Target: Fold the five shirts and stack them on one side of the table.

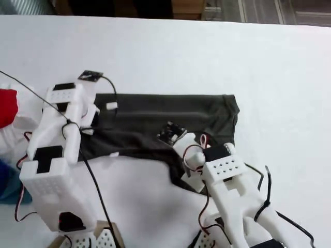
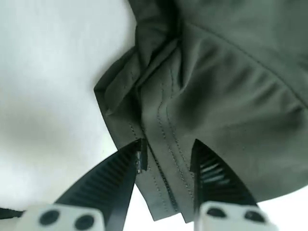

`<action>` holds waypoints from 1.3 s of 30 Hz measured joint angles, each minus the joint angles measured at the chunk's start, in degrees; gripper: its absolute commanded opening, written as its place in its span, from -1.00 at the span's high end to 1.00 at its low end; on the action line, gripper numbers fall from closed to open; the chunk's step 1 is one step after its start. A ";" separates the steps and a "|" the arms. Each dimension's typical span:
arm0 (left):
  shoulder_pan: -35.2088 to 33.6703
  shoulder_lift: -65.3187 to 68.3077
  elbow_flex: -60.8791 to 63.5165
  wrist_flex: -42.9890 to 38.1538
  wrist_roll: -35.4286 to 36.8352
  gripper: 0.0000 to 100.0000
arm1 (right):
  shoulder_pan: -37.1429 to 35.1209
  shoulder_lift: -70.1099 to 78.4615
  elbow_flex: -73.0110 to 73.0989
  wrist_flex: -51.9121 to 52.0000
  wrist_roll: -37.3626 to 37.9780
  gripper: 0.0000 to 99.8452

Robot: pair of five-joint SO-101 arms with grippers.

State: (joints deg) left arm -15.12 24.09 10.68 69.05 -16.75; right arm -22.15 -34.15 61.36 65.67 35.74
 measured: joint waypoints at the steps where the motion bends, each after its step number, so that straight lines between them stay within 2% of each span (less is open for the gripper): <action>1: 0.00 0.00 0.00 0.00 0.00 0.95 | 0.00 0.00 0.00 0.00 0.00 0.70; 14: 0.00 0.00 -0.09 0.00 0.00 0.95 | 0.26 11.52 -0.26 -6.15 0.00 0.71; 19: 0.00 0.00 -0.09 0.00 0.00 0.95 | 0.53 11.60 -0.26 -6.59 0.00 0.95; 27: 0.00 0.00 -0.09 0.00 0.00 0.95 | 0.53 11.87 -0.35 -6.59 0.00 0.93; 39: 0.00 0.00 -0.09 0.00 0.00 0.95 | 0.44 11.96 -12.22 3.16 0.00 0.93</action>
State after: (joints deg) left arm -15.12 24.09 10.59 69.05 -16.75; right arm -21.71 -22.20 49.14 68.84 35.74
